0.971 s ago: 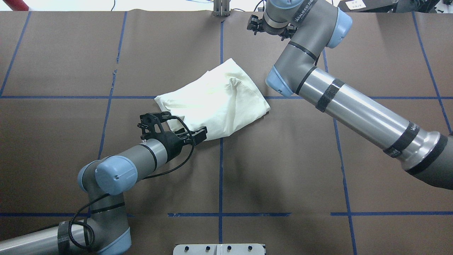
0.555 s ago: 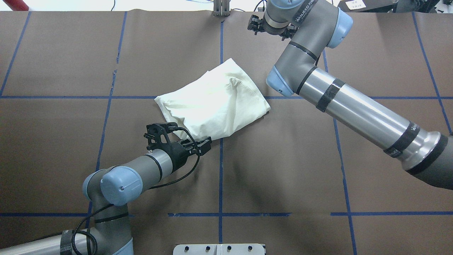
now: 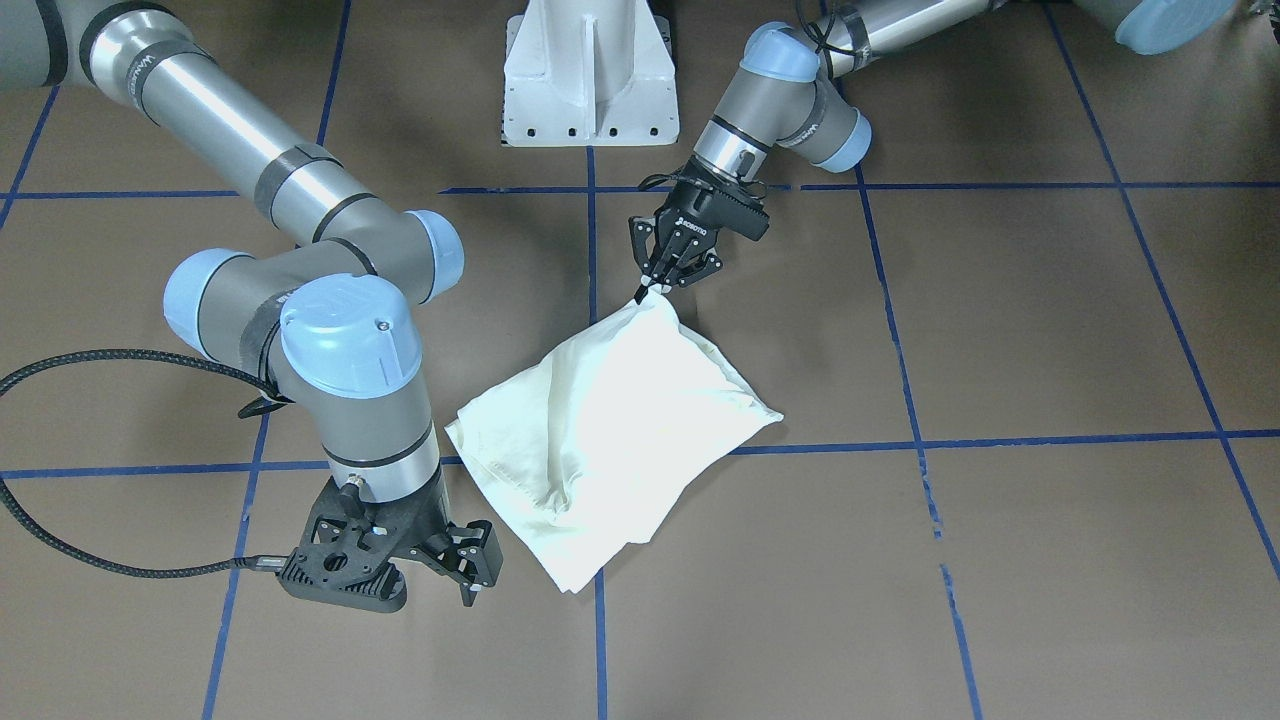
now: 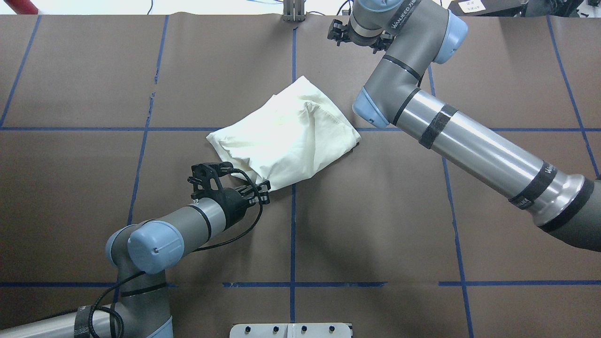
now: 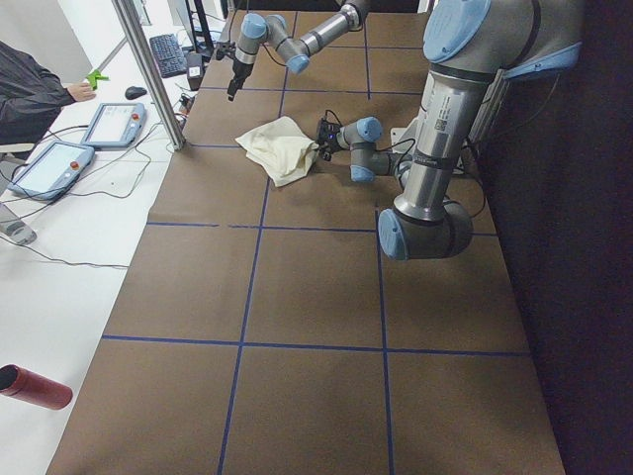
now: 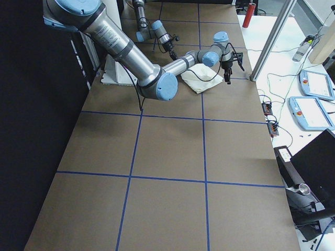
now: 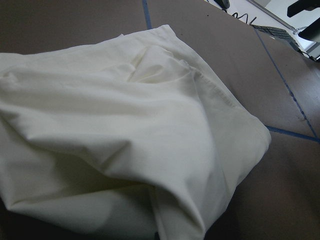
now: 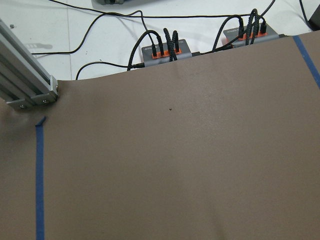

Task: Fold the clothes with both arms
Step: 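Drag the bundle with the left gripper away from the robot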

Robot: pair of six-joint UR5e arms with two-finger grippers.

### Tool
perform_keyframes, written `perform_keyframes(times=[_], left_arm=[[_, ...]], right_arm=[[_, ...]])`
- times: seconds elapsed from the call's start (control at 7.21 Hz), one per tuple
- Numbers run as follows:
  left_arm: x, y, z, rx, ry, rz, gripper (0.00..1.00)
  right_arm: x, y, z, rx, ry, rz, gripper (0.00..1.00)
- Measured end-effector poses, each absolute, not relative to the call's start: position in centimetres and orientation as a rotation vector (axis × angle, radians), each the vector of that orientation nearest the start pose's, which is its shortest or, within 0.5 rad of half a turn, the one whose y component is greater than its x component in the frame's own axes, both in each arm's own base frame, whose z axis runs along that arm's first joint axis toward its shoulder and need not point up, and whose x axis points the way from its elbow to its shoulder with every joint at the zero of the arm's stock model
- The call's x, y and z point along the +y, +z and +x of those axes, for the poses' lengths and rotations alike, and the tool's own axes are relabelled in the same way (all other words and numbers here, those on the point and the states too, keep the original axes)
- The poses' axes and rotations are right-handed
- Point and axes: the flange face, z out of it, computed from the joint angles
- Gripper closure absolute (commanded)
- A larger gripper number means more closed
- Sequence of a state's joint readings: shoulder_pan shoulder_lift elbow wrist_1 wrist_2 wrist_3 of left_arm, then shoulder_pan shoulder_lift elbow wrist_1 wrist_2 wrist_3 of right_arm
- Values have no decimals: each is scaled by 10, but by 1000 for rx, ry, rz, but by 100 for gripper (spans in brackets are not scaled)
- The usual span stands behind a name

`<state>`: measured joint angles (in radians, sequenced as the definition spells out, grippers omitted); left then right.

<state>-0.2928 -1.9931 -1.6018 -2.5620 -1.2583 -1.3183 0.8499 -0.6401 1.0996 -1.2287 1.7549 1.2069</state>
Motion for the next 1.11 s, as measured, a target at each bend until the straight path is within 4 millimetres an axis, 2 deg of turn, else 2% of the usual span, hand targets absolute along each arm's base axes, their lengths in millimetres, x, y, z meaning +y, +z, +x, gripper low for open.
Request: perform_keyframes(times=[0.28, 0.42, 0.69, 0.97, 1.11], left_arm=[[-344, 309, 536, 1314, -148, 685, 100], [-360, 321, 516, 1305, -66, 724, 100], [-411, 343, 475, 1234, 54, 803, 100], [-466, 379, 441, 1135, 133, 821, 100], [-479, 391, 431, 1120, 169, 804, 100]], right_arm=[[-701, 240, -463, -759, 384, 314, 0], [-701, 241, -463, -759, 383, 314, 0], [-701, 241, -463, -759, 382, 315, 0], [-701, 241, -463, -759, 382, 315, 0], [-701, 241, -463, -759, 383, 315, 0]])
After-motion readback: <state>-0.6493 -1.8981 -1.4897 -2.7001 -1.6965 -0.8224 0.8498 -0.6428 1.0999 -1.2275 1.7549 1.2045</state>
